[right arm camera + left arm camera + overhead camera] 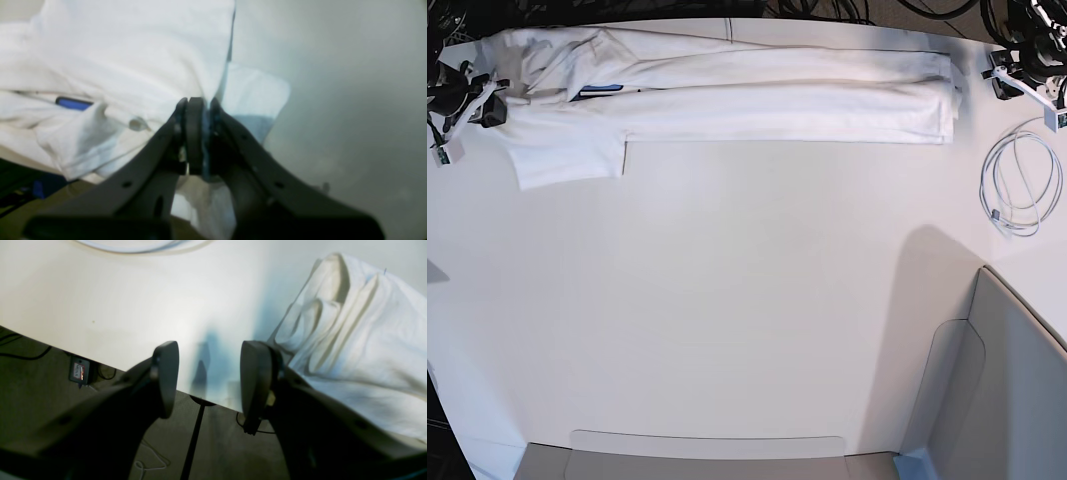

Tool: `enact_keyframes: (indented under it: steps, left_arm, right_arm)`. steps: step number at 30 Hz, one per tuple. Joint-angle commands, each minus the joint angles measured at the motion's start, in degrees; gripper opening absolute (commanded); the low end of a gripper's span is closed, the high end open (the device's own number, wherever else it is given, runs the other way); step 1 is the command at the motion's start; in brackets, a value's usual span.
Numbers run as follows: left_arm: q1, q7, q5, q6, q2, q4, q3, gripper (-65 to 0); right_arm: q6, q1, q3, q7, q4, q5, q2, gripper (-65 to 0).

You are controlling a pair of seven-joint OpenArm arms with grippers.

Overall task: Layout the t-shirt on the table in an organized manner, then fold the t-shirt properly
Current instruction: 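Open both grippers and release the folded strip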

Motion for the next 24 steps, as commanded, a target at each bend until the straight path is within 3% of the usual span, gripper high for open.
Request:
enact_keyframes:
  steps: [1,9,19,24]
  left_arm:
    - [0.2,-0.6,-0.2,0.1,-0.9,0.8,-0.2,-34.7]
    - [0.2,-0.6,-0.2,0.1,-0.9,0.8,-0.1,-34.7]
    - [0.2,-0.6,-0.2,0.1,-0.9,0.8,-0.1,-34.7]
    - [0.2,-0.6,-0.2,0.1,-0.9,0.8,-0.1,-34.7]
  right_arm:
    - [0.3,-0.5,0.3,0.4,0.8,0.7,1.1,-62.3]
    - [0.3,-0.7,-3.4,0.4,0.7,-7.5,0.9,-62.2]
    - [0.3,-0.9,-8.1,0.4,0.8,-7.5,1.0,-61.7]
    - [0.6,-1.7,-7.8,0.4,1.1,-6.6,1.1,-52.4]
